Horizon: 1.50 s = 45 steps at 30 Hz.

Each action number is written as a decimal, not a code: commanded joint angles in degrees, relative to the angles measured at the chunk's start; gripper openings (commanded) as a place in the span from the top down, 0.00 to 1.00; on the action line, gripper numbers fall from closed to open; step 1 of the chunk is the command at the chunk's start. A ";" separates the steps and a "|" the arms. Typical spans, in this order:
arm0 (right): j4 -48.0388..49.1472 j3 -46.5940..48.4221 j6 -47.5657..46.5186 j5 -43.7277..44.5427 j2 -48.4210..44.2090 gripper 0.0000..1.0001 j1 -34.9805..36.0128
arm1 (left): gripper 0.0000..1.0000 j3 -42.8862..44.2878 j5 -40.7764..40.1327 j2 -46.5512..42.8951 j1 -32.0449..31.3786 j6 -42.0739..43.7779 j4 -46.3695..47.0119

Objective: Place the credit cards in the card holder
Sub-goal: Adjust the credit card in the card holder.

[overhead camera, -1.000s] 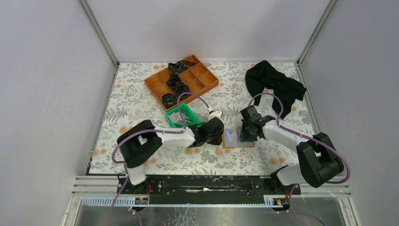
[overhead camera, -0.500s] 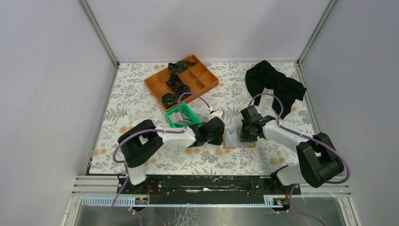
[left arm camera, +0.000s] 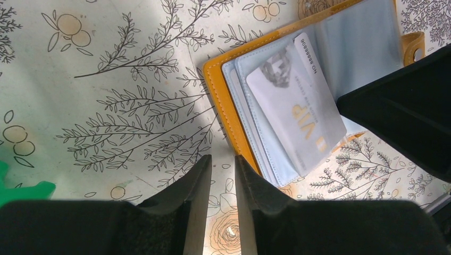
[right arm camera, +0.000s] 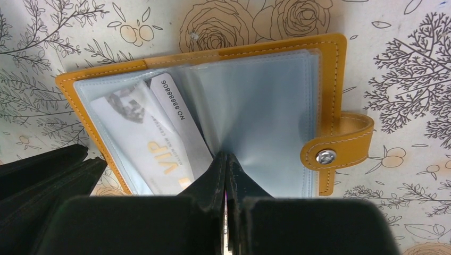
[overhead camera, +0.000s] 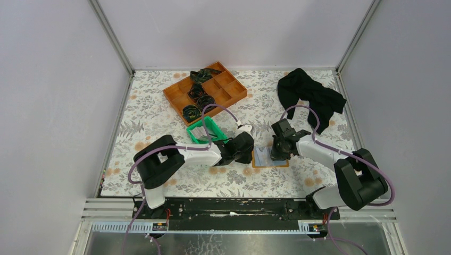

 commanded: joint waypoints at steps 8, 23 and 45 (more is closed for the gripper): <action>-2.11 4.04 -0.64 3.11 -0.60 1.00 1.04 | 0.69 -3.20 4.09 5.53 -1.96 -0.06 -7.97; -3.94 3.09 -0.72 2.85 -3.70 1.00 1.12 | 0.69 -3.51 4.15 5.25 -1.99 0.22 -7.92; -7.70 2.71 -1.68 -2.14 -2.74 1.00 6.13 | 0.69 -2.07 4.67 6.51 -2.01 1.29 -8.32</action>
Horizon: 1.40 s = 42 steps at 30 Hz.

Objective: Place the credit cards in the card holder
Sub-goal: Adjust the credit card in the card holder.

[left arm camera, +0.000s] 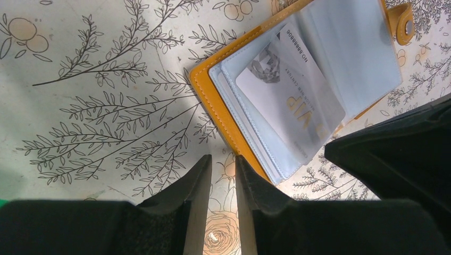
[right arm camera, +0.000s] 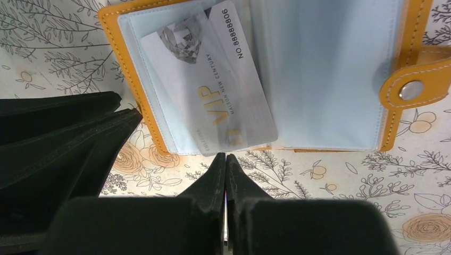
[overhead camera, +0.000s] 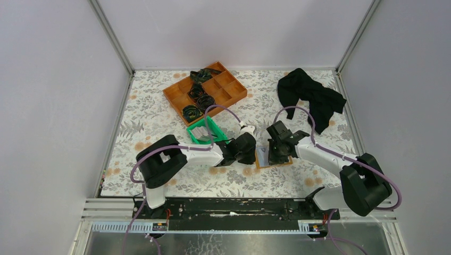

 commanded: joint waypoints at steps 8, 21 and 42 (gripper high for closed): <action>-0.80 -0.74 -0.31 -1.86 0.46 1.00 1.37 | 0.69 -2.48 3.08 5.78 -1.16 1.38 -10.35; 1.35 -3.07 -0.27 -2.15 0.56 1.00 1.68 | 0.69 -1.87 3.19 6.53 -1.20 1.35 -10.53; 2.82 3.46 -2.66 -1.25 4.66 1.00 1.66 | 0.69 -2.61 3.52 6.56 -1.22 0.74 -9.82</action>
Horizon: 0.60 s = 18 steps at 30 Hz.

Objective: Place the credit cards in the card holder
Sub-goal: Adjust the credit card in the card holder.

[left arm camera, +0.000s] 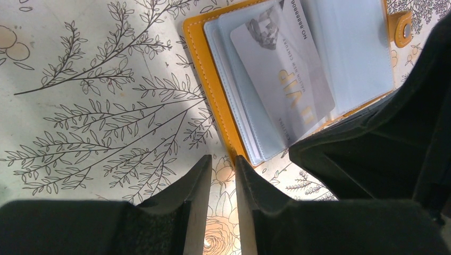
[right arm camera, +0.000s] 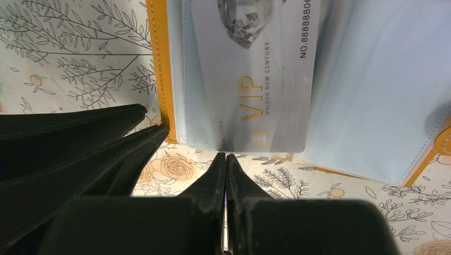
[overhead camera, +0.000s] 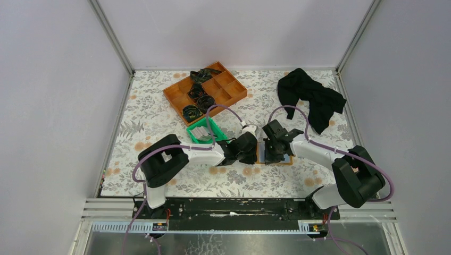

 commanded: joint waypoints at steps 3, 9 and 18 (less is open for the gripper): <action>-1.46 1.85 -0.86 -0.23 -2.00 1.00 0.61 | 0.69 -3.81 2.39 5.39 -1.22 0.84 -10.09; -4.15 1.94 0.09 3.50 -6.53 1.00 0.62 | 0.69 -3.86 2.64 5.65 -1.18 0.59 -9.83; -4.01 2.16 2.39 9.53 -7.83 0.90 -1.66 | 0.69 -4.39 2.78 5.39 -1.17 0.19 -9.74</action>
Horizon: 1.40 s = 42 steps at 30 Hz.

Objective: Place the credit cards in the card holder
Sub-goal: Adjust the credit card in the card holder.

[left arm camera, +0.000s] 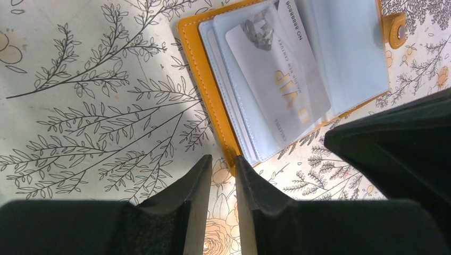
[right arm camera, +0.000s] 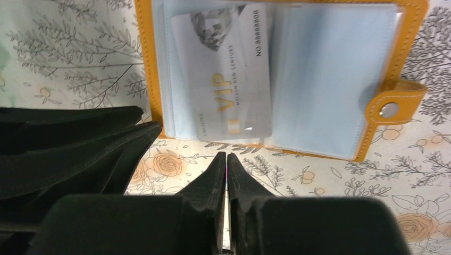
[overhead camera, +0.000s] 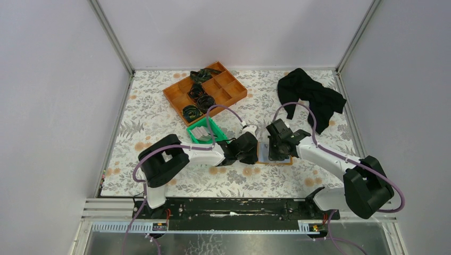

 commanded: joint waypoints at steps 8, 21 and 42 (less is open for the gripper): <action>2.00 1.34 -0.86 2.76 0.48 0.90 -7.78 | 0.69 -4.84 2.26 4.71 -1.20 0.19 -10.51; 6.20 -1.24 -0.39 0.79 5.75 1.00 -9.48 | 0.69 -5.37 2.46 4.49 -1.21 0.01 -10.39; 5.83 -3.10 -1.02 1.20 4.71 1.00 -10.56 | 0.69 -4.94 2.56 5.03 -1.22 -0.03 -10.49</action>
